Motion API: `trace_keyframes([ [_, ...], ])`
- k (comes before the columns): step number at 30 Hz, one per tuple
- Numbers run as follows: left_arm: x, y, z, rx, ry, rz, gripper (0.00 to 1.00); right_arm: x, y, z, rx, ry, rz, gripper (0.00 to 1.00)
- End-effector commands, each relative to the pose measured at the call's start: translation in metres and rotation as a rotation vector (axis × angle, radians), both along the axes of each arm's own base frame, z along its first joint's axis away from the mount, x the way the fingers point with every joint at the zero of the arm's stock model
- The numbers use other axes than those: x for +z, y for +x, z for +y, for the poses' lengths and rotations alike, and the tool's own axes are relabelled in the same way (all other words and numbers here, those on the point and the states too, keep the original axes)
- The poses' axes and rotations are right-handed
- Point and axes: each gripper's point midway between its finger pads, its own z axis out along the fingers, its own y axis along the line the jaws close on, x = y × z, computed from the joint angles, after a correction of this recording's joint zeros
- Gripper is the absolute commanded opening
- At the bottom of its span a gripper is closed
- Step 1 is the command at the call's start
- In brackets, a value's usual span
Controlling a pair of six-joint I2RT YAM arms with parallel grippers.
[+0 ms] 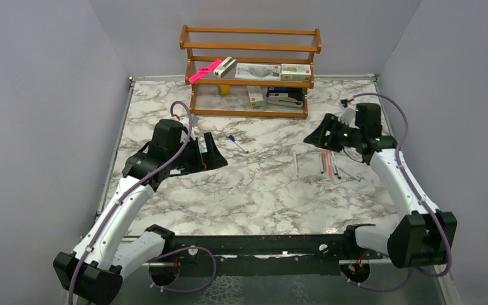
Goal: Open the pen caps
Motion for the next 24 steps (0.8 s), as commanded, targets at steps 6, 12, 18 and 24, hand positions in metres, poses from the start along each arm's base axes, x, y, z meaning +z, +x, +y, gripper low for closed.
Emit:
trace_keyframes([
  [6, -0.017, -0.001, -0.014, -0.096, -0.032, 0.003, 0.99, -0.017, 0.042, 0.109, 0.262, -0.209, -0.05, 0.55],
  [12, -0.019, -0.001, -0.016, -0.109, -0.039, 0.006, 0.99, -0.047, 0.059, 0.167, 0.415, -0.336, -0.076, 0.51],
  [18, -0.019, -0.004, -0.016, -0.111, -0.045, 0.002, 0.99, -0.067, 0.081, 0.201, 0.411, -0.455, -0.136, 0.38],
  [24, -0.024, -0.011, -0.013, -0.092, -0.058, 0.017, 0.99, -0.096, 0.093, 0.225, 0.404, -0.487, -0.163, 0.37],
])
